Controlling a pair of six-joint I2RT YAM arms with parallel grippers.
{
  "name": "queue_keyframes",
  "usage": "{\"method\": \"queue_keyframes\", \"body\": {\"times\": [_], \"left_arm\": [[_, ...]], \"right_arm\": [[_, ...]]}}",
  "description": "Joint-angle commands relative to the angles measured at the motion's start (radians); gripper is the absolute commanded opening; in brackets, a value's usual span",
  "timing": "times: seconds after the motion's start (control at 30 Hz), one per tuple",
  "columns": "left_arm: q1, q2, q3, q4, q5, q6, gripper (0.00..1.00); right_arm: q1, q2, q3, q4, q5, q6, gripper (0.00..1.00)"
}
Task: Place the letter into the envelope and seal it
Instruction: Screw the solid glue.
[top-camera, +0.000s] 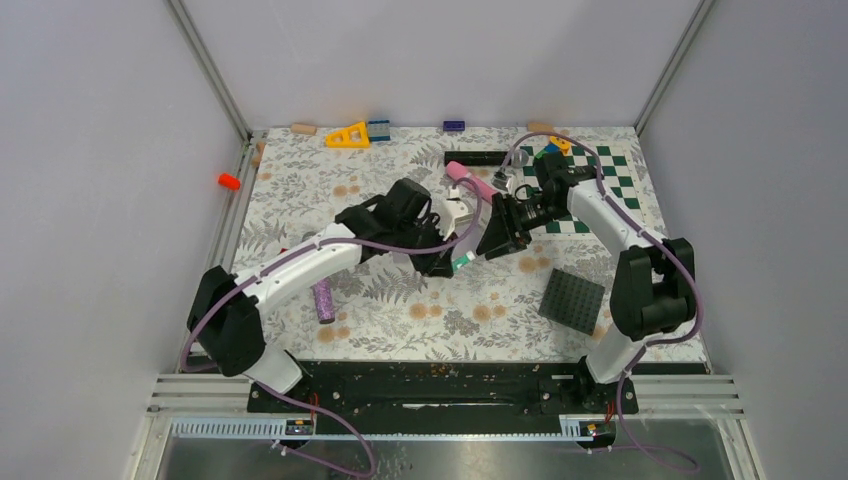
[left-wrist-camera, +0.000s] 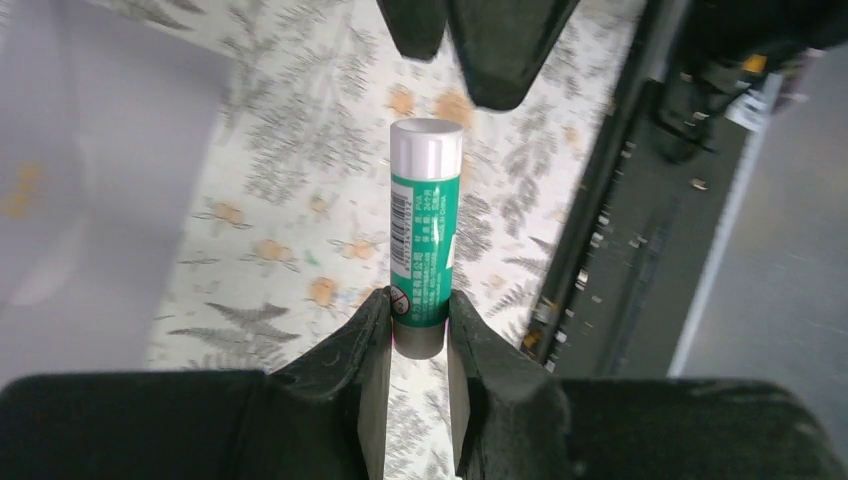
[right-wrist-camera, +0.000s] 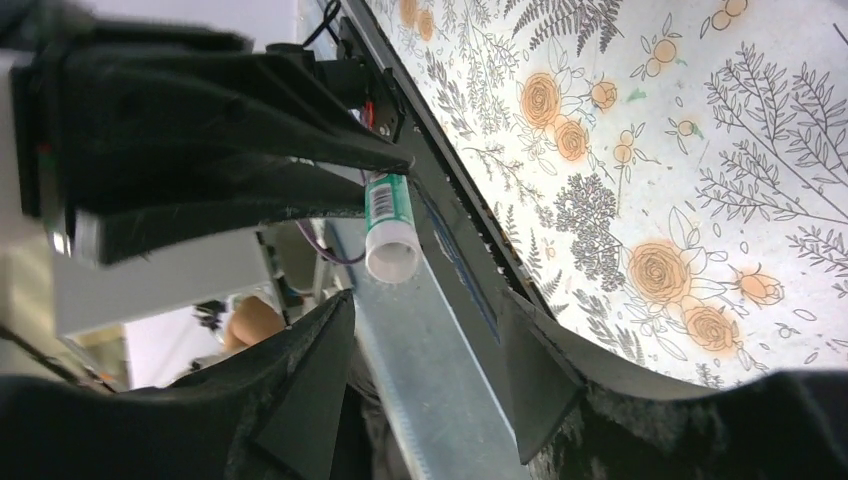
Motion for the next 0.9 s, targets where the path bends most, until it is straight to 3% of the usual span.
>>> {"method": "queue_keyframes", "body": {"times": [0.0, 0.13, 0.43, 0.87], "left_arm": [[-0.093, -0.057, -0.028, 0.114, -0.365, 0.030, 0.05], [-0.135, -0.027, -0.025, 0.117, -0.442, 0.045, 0.04], [-0.169, 0.010, -0.020, 0.138, -0.567, 0.052, 0.03], [-0.190, 0.024, -0.015, 0.133, -0.545, 0.052, 0.02]], "right_arm": [[-0.014, 0.034, 0.011, 0.057, -0.066, 0.165, 0.62], [-0.028, 0.078, 0.013, 0.081, -0.129, 0.205, 0.62], [-0.030, 0.100, -0.043, 0.147, -0.110, 0.266, 0.58], [-0.031, 0.132, -0.046, 0.195, -0.129, 0.304, 0.53]]}}
